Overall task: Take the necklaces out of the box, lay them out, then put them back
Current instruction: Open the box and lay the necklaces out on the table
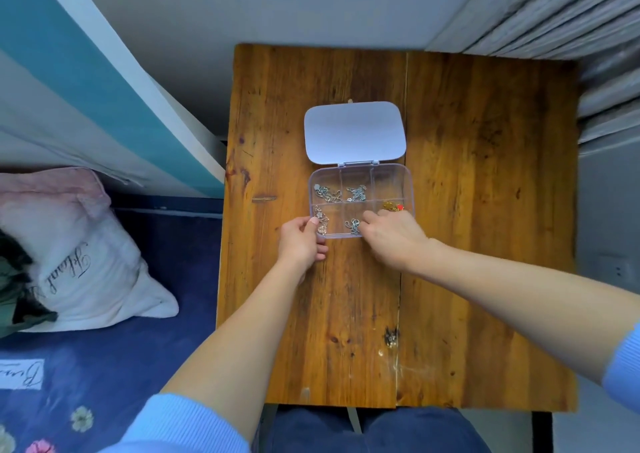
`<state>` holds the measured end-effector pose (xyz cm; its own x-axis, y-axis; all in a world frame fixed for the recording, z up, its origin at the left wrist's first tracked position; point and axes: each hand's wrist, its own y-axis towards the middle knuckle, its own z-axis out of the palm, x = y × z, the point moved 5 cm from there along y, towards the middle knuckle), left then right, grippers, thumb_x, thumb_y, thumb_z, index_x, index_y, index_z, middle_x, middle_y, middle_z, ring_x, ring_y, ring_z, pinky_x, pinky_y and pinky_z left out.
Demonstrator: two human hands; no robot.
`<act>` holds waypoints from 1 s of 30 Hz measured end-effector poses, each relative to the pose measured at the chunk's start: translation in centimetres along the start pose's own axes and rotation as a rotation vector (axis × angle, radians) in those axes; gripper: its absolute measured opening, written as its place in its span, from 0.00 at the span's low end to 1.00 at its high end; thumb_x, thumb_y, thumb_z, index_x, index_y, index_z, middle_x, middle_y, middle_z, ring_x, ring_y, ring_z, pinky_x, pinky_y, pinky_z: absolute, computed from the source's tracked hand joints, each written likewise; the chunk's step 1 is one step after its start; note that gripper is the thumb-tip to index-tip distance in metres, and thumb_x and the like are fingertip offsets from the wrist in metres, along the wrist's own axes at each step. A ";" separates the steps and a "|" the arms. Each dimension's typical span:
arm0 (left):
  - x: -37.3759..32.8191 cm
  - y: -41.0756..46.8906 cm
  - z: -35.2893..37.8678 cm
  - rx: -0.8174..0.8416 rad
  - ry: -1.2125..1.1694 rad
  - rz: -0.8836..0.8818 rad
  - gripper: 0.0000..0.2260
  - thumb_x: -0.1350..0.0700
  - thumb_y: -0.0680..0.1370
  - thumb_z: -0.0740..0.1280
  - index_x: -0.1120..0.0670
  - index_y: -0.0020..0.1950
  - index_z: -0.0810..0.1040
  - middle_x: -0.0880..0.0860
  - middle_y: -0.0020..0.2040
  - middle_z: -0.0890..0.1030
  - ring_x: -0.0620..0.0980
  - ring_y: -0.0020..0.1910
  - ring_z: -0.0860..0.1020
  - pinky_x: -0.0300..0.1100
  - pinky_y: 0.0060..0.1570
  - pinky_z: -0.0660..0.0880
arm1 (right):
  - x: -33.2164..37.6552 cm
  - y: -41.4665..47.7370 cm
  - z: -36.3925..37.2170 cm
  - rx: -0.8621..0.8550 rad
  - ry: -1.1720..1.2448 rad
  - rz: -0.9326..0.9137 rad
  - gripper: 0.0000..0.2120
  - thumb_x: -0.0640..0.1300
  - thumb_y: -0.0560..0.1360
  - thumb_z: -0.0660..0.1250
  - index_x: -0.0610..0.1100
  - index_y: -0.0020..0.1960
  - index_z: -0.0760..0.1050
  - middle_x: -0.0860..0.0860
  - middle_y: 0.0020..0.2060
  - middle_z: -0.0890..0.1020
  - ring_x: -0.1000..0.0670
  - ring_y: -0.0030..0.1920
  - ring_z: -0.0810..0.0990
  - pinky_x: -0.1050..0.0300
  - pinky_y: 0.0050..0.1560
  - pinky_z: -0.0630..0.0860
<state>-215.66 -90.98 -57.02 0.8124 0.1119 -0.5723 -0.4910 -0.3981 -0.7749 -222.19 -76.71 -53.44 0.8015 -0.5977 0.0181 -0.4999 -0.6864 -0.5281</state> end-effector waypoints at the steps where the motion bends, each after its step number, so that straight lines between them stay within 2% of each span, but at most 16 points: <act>1: 0.3 0.3 0.2 -0.013 0.001 -0.009 0.15 0.54 0.83 0.58 0.60 0.66 0.73 0.58 0.41 0.81 0.54 0.35 0.81 0.42 0.32 0.79 | -0.1 0.6 0.4 0.026 -0.018 -0.012 0.09 0.37 0.76 0.62 0.41 0.55 0.76 0.45 0.50 0.78 0.42 0.47 0.80 0.51 0.34 0.70; 4: 0.9 0.9 0.6 -0.059 0.011 -0.035 0.15 0.53 0.82 0.59 0.58 0.66 0.74 0.57 0.40 0.81 0.54 0.35 0.82 0.42 0.32 0.80 | -0.5 2.2 0.9 0.086 -0.011 -0.039 0.09 0.37 0.75 0.62 0.42 0.55 0.75 0.44 0.50 0.79 0.40 0.47 0.81 0.52 0.34 0.68; 7: 0.5 0.8 0.7 -0.106 0.019 -0.040 0.15 0.53 0.82 0.59 0.57 0.65 0.75 0.57 0.41 0.81 0.53 0.35 0.82 0.42 0.33 0.81 | -1.7 2.5 0.6 0.074 0.110 -0.071 0.07 0.41 0.74 0.65 0.45 0.51 0.77 0.47 0.49 0.81 0.42 0.48 0.81 0.53 0.37 0.69; 10: -0.2 0.7 0.4 -0.110 0.008 -0.051 0.14 0.52 0.82 0.59 0.57 0.64 0.76 0.56 0.41 0.81 0.53 0.35 0.82 0.44 0.36 0.82 | -3.4 1.3 0.1 0.012 0.421 0.005 0.06 0.46 0.73 0.70 0.47 0.49 0.80 0.50 0.46 0.83 0.46 0.48 0.81 0.55 0.41 0.72; 12: -0.4 0.4 0.2 -0.108 0.018 -0.056 0.14 0.51 0.81 0.61 0.57 0.61 0.78 0.56 0.43 0.82 0.54 0.39 0.82 0.48 0.44 0.82 | -5.0 -0.3 0.1 -0.061 0.714 0.165 0.07 0.46 0.72 0.73 0.46 0.48 0.82 0.51 0.41 0.84 0.49 0.43 0.81 0.57 0.41 0.73; 14: -1.0 -0.1 -0.3 -0.175 0.149 0.034 0.14 0.50 0.80 0.64 0.57 0.61 0.78 0.55 0.51 0.83 0.55 0.51 0.80 0.47 0.56 0.77 | -6.7 -2.3 0.7 -0.137 0.963 0.363 0.08 0.43 0.70 0.76 0.44 0.48 0.82 0.49 0.36 0.83 0.51 0.37 0.80 0.59 0.39 0.75; 16: -2.3 -1.3 -0.5 -0.271 0.345 0.227 0.13 0.52 0.79 0.65 0.55 0.61 0.78 0.54 0.56 0.81 0.55 0.58 0.76 0.47 0.57 0.73 | -7.7 -4.1 2.0 -0.134 1.217 0.521 0.08 0.39 0.70 0.75 0.41 0.48 0.81 0.44 0.35 0.84 0.54 0.31 0.81 0.65 0.32 0.75; 18: -3.5 -2.4 -0.1 -0.296 0.513 0.439 0.11 0.56 0.79 0.65 0.55 0.59 0.79 0.55 0.56 0.80 0.55 0.58 0.75 0.48 0.54 0.73 | -7.8 -5.4 3.3 -0.101 1.442 0.634 0.08 0.36 0.72 0.73 0.37 0.50 0.81 0.41 0.36 0.85 0.55 0.30 0.81 0.66 0.28 0.75; 21: -4.2 -3.5 2.1 -0.179 0.700 0.644 0.11 0.58 0.78 0.65 0.55 0.59 0.80 0.55 0.55 0.79 0.55 0.57 0.73 0.48 0.54 0.71 | -7.2 -7.0 4.7 -0.048 1.650 0.720 0.08 0.34 0.74 0.70 0.36 0.53 0.81 0.42 0.41 0.85 0.55 0.33 0.82 0.66 0.30 0.75; 26: -4.4 -3.4 5.9 0.096 0.948 0.729 0.17 0.57 0.78 0.65 0.48 0.67 0.75 0.56 0.58 0.76 0.57 0.60 0.72 0.51 0.56 0.71 | -5.8 -7.6 4.6 -0.029 1.742 0.686 0.05 0.37 0.73 0.72 0.45 0.47 0.84 0.49 0.40 0.85 0.55 0.38 0.82 0.63 0.31 0.75; 28: -4.4 -2.7 5.4 0.110 1.034 0.735 0.16 0.55 0.78 0.66 0.47 0.66 0.77 0.56 0.58 0.77 0.59 0.59 0.74 0.52 0.54 0.73 | -5.0 -6.9 3.7 -0.023 1.750 0.634 0.05 0.38 0.73 0.72 0.46 0.45 0.85 0.50 0.39 0.84 0.56 0.37 0.81 0.62 0.32 0.74; 30: -4.6 -2.1 4.1 0.067 1.034 0.743 0.10 0.53 0.77 0.67 0.49 0.58 0.81 0.56 0.54 0.79 0.60 0.57 0.76 0.52 0.50 0.75 | -4.3 -6.4 2.9 -0.017 1.758 0.597 0.05 0.38 0.73 0.72 0.47 0.45 0.85 0.50 0.39 0.84 0.56 0.37 0.81 0.61 0.32 0.74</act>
<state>-219.72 -86.92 -53.87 0.1868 -0.8876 -0.4210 -0.9214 -0.0097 -0.3885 -221.53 -68.51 -52.57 -0.6737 -0.4137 0.6123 -0.5648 -0.2462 -0.7877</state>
